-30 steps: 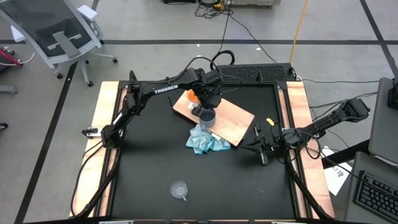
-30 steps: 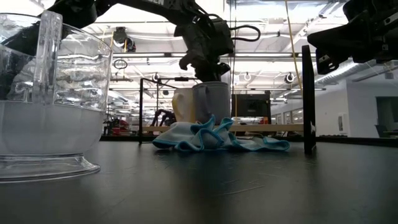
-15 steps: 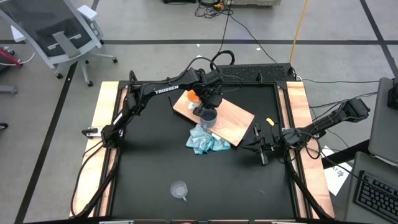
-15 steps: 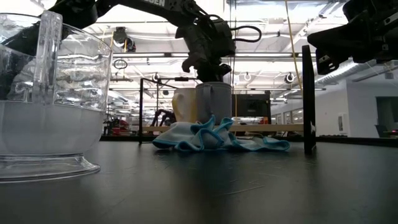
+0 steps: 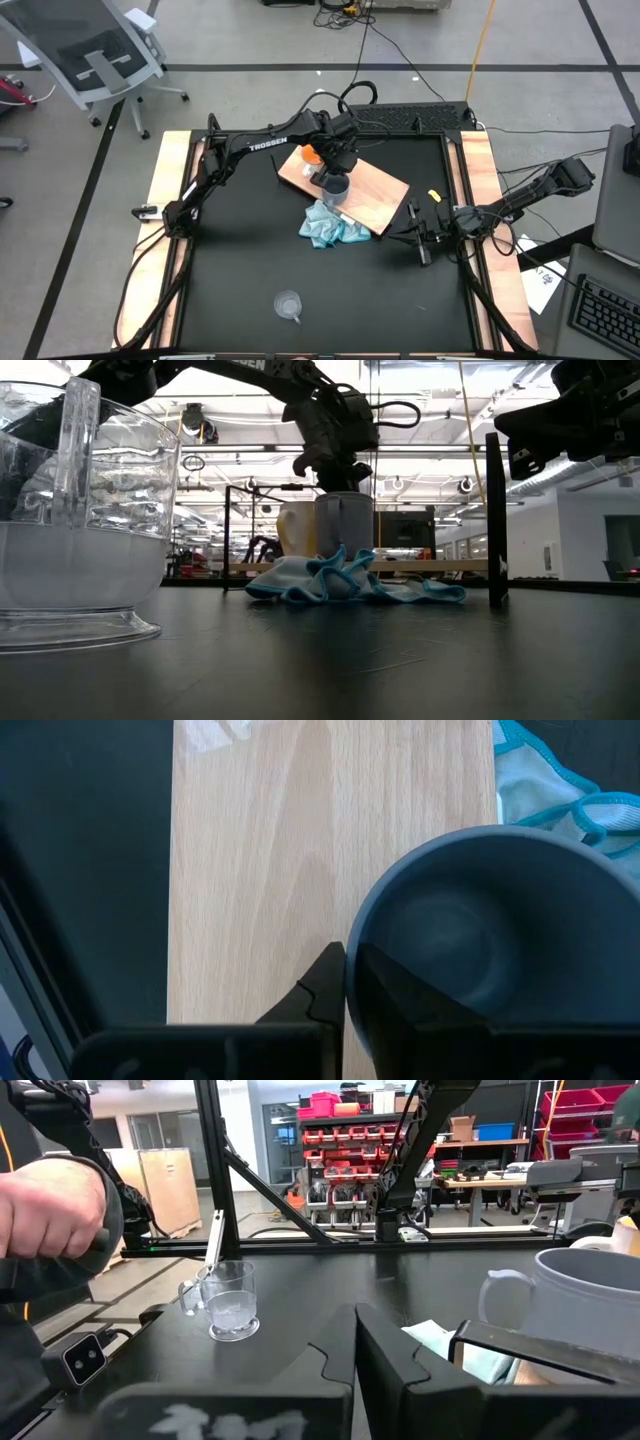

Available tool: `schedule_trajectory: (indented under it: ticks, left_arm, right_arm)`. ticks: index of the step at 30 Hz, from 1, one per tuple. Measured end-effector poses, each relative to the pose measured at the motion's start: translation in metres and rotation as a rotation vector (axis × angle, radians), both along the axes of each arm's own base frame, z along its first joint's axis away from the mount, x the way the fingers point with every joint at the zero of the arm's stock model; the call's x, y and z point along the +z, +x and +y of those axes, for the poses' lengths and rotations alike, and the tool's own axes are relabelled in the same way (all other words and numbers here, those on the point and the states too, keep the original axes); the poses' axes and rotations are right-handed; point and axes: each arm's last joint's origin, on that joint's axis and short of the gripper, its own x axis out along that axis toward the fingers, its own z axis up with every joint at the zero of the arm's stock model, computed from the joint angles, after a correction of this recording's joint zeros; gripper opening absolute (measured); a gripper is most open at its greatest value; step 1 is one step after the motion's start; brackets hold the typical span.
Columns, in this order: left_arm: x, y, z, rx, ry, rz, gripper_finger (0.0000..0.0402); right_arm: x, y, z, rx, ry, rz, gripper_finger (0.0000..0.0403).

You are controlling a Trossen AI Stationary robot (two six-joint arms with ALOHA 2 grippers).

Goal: Stack small to large cups/mugs on shelf
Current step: Put the gray mug on the shelf

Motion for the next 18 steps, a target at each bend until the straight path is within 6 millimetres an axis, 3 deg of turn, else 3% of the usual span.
schedule_trajectory:
  ticks: [18]
  left_arm:
    - [-0.0001, 0.0006, 0.0002, 0.001, 0.001, -0.005, 0.0040]
  right_arm:
    - [0.0000, 0.0000, 0.0000, 0.000, 0.000, 0.000, 0.0000]
